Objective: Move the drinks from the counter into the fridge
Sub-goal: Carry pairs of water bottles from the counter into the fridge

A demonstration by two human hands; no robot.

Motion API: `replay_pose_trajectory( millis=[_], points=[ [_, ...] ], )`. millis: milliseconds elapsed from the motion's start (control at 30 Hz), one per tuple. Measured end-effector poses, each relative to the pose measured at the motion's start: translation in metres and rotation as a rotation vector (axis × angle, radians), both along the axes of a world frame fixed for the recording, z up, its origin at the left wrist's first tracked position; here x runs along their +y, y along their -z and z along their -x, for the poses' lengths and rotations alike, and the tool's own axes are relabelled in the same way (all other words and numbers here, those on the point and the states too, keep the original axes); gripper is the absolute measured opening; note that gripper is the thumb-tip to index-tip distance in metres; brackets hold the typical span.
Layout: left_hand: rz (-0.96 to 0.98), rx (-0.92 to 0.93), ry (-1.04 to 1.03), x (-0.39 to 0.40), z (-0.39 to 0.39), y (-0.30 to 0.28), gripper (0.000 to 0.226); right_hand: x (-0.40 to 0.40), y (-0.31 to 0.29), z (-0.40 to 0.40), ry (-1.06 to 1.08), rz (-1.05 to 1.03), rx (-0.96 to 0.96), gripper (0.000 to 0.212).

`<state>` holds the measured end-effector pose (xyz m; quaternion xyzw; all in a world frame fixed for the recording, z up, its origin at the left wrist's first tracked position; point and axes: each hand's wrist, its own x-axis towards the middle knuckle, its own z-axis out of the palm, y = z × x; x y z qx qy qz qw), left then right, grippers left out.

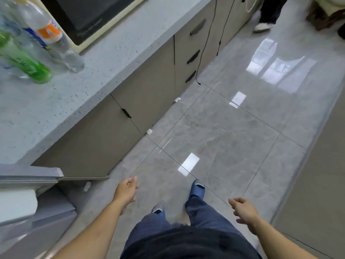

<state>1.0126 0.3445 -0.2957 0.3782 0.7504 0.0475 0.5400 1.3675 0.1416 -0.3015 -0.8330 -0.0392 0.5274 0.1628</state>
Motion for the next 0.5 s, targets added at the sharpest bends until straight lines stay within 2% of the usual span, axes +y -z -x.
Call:
replay_pose_trajectory(
  millis=[200,333,500],
  points=[
    [0.014,0.093,-0.213,-0.019,-0.005,-0.006,0.037,0.131,-0.002,-0.049,-0.276,-0.103,0.017,0.029],
    [0.051,0.126,-0.359,-0.04,-0.006,-0.007,0.034,0.203,-0.003,-0.051,-0.39,-0.175,0.028,0.027],
    [0.101,0.128,-0.51,-0.056,-0.005,-0.005,0.036,0.256,0.002,-0.035,-0.522,-0.15,0.065,0.026]
  ],
)
